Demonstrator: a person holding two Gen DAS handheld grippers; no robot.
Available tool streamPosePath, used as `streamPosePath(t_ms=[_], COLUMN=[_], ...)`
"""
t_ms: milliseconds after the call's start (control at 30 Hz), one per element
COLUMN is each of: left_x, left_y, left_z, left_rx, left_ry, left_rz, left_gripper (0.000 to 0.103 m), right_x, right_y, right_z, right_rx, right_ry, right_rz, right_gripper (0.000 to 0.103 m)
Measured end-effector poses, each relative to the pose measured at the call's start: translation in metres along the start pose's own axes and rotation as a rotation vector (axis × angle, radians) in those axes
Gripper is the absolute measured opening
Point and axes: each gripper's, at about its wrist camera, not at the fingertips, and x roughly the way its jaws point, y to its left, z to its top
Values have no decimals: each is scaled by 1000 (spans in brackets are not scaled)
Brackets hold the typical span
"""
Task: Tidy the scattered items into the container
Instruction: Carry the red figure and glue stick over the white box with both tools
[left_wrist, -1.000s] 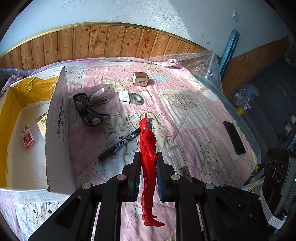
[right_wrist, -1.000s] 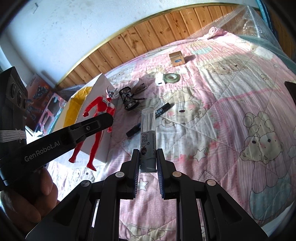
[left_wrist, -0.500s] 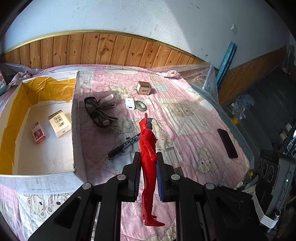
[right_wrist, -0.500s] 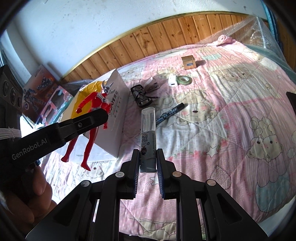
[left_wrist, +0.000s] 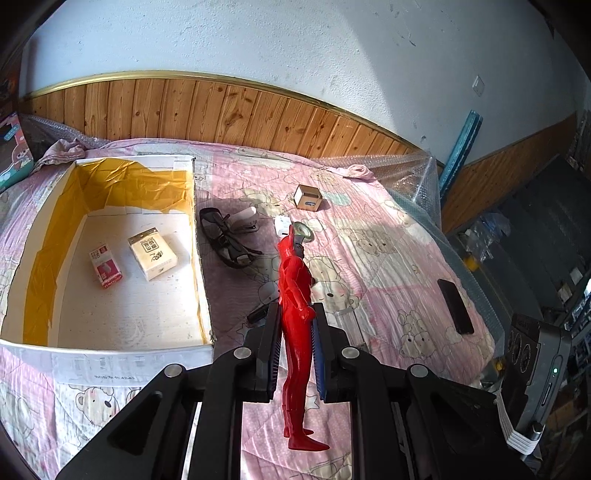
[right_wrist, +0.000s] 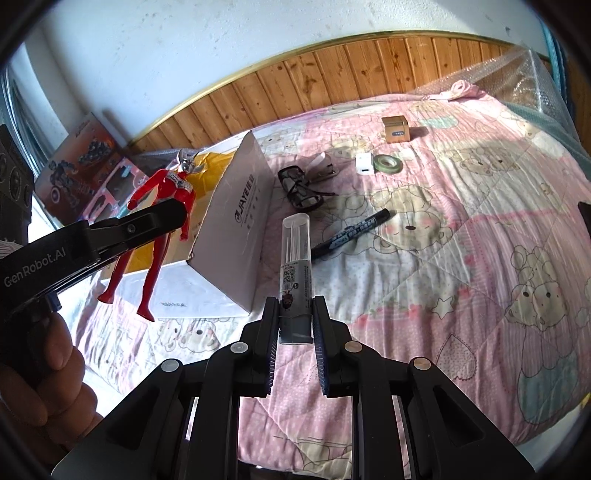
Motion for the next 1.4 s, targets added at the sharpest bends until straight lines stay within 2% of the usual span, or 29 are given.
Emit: streamPosePath(t_ms=[600,833,1400], left_x=[-18,-23,-28], left_y=[51,57,77], left_z=[10,16,32], left_rx=[-85,-80,-53], left_ry=[-34,-52,-49], left_rz=[75,123,331], left_gripper=[16,16,16], right_x=[17,25,40], right_y=[26,40,72], right_z=[11,19,42], right_rx=[-49,-82,-154], right_ry=[19,29,35], right_rz=[31,56,104], right_gripper=[18,18,18])
